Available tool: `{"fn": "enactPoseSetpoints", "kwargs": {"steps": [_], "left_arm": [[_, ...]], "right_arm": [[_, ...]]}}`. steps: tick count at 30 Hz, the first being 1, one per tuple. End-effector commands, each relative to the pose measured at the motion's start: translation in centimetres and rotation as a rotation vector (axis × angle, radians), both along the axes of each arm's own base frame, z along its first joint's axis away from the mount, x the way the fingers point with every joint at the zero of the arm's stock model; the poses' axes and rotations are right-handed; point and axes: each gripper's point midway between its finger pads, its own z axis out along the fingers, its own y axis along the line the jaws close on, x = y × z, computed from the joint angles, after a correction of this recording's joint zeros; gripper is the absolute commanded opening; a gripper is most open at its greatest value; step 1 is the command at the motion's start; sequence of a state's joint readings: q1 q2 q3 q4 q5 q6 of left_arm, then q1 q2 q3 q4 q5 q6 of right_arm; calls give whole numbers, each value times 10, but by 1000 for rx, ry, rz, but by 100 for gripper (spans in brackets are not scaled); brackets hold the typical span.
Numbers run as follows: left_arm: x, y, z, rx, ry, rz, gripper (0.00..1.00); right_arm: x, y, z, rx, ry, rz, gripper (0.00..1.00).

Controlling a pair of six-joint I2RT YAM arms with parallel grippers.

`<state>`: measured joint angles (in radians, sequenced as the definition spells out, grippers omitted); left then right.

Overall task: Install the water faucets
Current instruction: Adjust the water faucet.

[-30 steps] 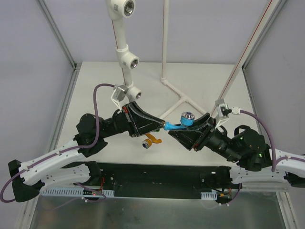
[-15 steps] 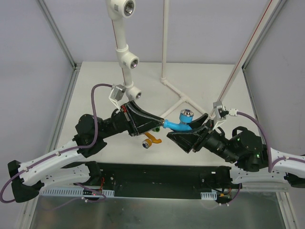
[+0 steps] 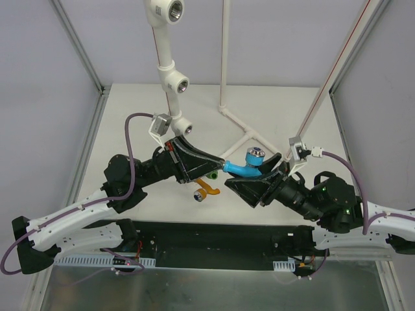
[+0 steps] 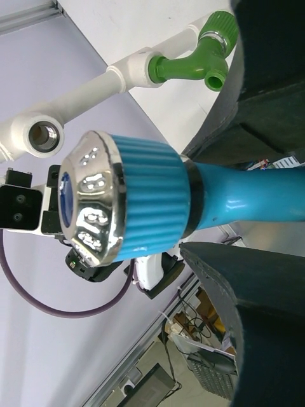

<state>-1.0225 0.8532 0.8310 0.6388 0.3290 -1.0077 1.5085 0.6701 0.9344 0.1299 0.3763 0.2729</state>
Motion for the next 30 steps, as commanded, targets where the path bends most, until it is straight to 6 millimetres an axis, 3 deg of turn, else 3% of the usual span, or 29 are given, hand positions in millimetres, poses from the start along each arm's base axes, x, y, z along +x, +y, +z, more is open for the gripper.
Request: {"fn": "enactPoseSetpoints", "kwargs": {"steps": [1,4,7,10,12,17,20,23,30], "left_arm": [[-10,5,19,-77,-35,-27,0],[-10,4,18,-75,-33,-27,0],[-11,2,18,-74,-35,-37,0],[-12,1,18,-72,-34,-43,0],[-13,2,17,-73,-32,-41,0],[-15,4,18,-76,-37,-45,1],[-16,4,19,-78,-38,-50,30],[-15,6,20,-83,-38,-44,49],[-15,7,19,-82,-32,-41,56]], "right_arm": [[0,2,17,62,-10,7,56],[-1,3,17,60,-11,8,54],[-1,5,17,56,-8,7,35],[0,5,15,49,-9,3,8],[3,5,14,49,-6,-9,0],[5,5,9,26,-4,-23,0],[6,8,3,-11,-8,-28,0],[7,11,-6,-43,-5,-32,0],[11,12,-25,-113,-3,-51,0]]}}
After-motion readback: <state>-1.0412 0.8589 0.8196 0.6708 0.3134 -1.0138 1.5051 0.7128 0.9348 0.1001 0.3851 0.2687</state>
